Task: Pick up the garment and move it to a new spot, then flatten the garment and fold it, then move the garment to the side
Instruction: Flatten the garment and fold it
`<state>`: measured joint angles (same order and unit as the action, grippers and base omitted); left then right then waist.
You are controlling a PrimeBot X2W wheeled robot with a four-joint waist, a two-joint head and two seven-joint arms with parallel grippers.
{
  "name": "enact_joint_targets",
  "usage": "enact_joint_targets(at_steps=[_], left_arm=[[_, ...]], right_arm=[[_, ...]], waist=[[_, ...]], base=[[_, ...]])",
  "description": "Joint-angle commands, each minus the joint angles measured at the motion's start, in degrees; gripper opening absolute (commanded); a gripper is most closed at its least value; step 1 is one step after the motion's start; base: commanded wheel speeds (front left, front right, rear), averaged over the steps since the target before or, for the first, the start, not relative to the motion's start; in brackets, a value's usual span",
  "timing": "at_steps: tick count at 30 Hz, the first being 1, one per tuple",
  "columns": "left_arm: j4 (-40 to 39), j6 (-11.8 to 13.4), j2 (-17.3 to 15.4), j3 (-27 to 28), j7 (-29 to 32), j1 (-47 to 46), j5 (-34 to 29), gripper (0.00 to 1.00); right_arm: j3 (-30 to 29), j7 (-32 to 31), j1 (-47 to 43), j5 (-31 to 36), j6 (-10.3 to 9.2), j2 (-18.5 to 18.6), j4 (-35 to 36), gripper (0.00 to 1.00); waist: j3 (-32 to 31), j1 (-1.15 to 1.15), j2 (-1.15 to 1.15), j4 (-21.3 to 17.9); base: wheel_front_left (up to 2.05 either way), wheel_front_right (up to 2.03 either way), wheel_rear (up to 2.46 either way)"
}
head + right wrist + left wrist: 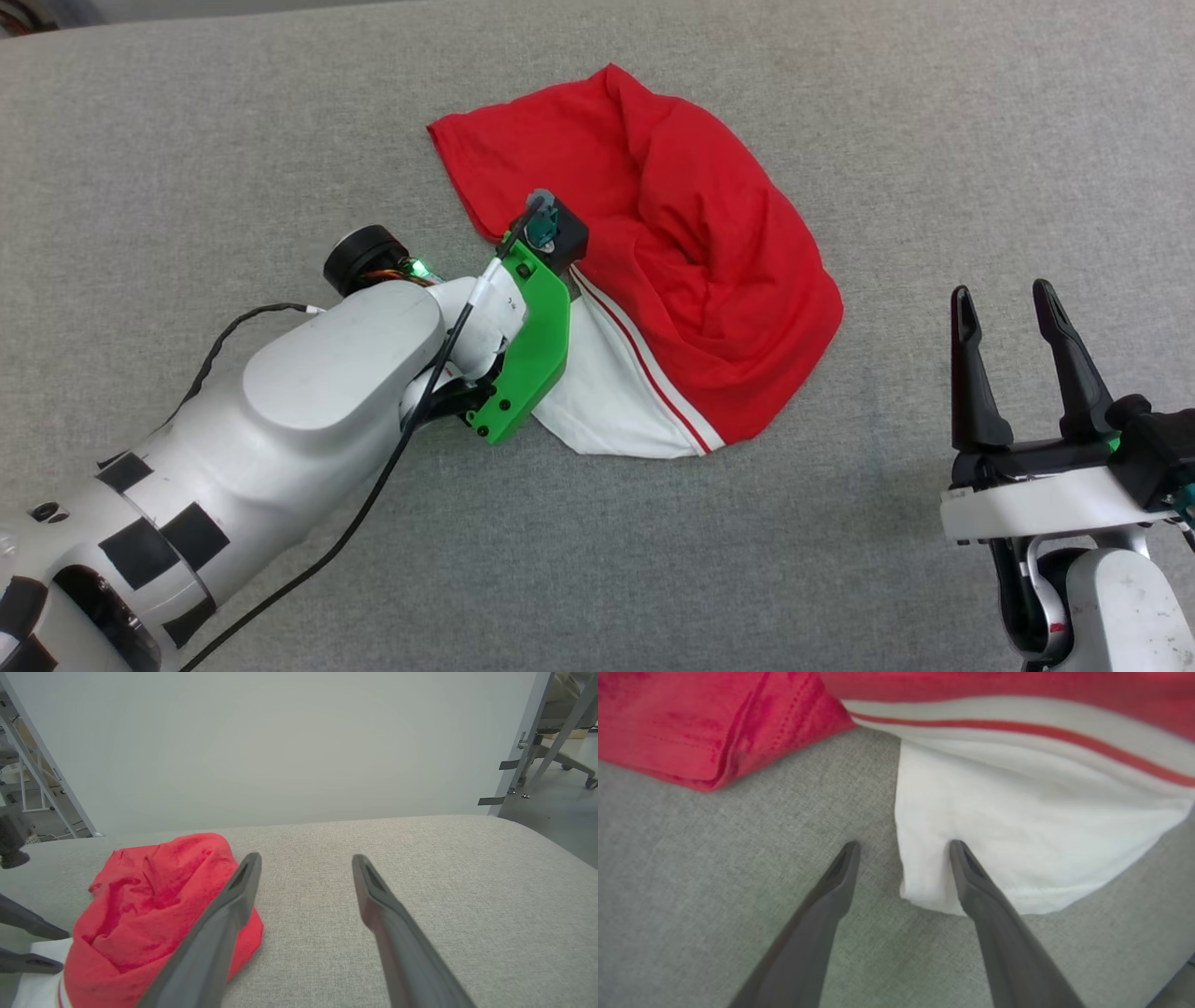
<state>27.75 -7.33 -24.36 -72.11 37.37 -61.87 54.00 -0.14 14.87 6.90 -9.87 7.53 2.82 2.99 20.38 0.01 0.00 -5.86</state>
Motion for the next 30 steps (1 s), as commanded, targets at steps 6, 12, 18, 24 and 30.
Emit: enact_joint_targets(at_steps=[6, 12, 18, 24, 30], left_arm=[[-0.3, -0.2, -0.6, -1.2, 5.8, 3.3, -4.3, 1.00], [-4.2, -0.2, -1.3, -1.2, 2.8, 5.7, -6.9, 0.00], [-4.9, -0.2, -1.6, -0.4, -13.7, 4.3, -8.8, 0.00], [-5.6, 3.1, -3.3, 6.2, -29.0, 8.3, -6.5, 0.00], [-11.0, 9.3, -8.8, 12.5, -37.4, 17.4, -1.1, 0.00]], right_arm=[[0.3, 0.1, 1.9, -0.6, -0.04, 0.1, 0.1, 1.00], [-0.9, 0.1, 1.3, -0.3, -0.04, 0.1, -0.3, 1.00], [-0.9, 0.1, 0.0, 0.7, -0.04, 0.1, -0.7, 1.00], [-1.4, 0.1, -2.2, 0.8, -0.04, 0.1, -1.0, 1.00], [-1.8, 0.1, -4.3, 1.4, -0.04, 0.1, -0.8, 1.00]], waist=[[2.5, -0.01, 0.00, -1.7], [1.3, -0.01, 0.00, -0.4], [-2.2, -0.01, 0.00, 2.0], [-6.0, -0.01, 0.00, 4.3], [-8.2, -0.01, 0.00, 6.8]], base=[[0.00, 0.00, 0.00], [0.00, 0.00, 0.00], [0.00, 0.00, 0.00], [0.00, 0.00, 0.00], [0.00, 0.00, 0.00]])
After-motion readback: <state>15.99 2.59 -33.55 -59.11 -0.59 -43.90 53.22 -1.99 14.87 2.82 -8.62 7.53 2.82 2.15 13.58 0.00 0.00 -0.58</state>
